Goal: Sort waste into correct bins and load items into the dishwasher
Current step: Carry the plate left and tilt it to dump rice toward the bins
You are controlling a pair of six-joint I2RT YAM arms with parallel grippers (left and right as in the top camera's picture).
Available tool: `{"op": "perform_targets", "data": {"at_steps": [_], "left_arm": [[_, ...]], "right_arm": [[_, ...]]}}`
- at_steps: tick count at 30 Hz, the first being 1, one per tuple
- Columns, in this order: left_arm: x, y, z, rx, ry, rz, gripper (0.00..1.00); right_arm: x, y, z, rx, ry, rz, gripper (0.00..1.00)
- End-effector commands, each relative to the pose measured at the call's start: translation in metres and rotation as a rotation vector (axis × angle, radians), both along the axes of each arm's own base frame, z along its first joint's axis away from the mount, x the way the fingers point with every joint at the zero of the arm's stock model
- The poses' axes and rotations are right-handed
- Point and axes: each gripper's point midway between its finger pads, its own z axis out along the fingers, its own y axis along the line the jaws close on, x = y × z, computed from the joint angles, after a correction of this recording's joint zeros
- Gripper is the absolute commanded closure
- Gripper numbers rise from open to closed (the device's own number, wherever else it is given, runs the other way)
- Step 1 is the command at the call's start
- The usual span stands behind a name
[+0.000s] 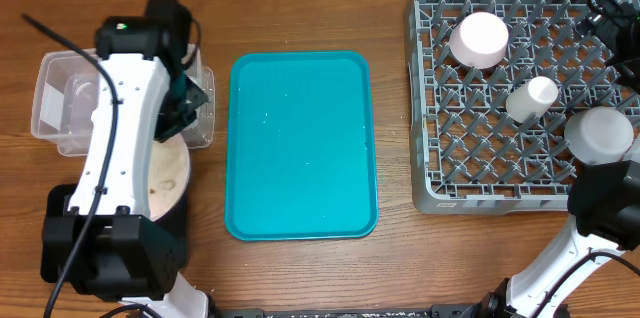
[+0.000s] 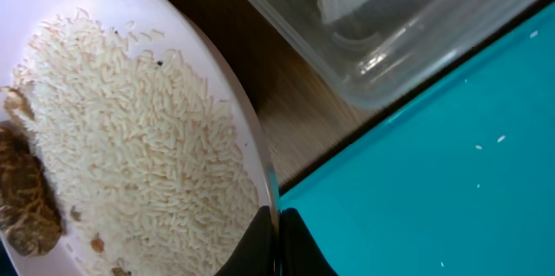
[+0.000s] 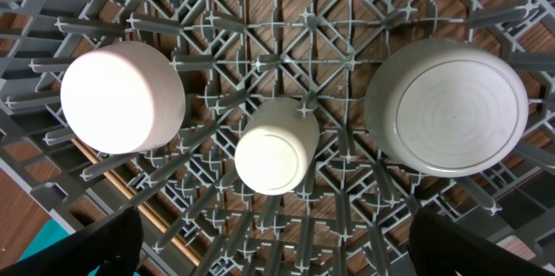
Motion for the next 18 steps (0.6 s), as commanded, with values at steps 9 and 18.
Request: {"op": "perform_targets", "data": {"at_steps": [9, 18], "left_arm": [[0.000, 0.027, -0.020, -0.163, -0.036, 0.028, 0.95], [-0.006, 0.041, -0.014, -0.290, -0.077, 0.030, 0.96]], "right_arm": [[-0.001, 0.000, 0.014, -0.010, -0.040, -0.006, 0.00], [-0.001, 0.000, 0.014, -0.010, -0.040, -0.006, 0.00]]}}
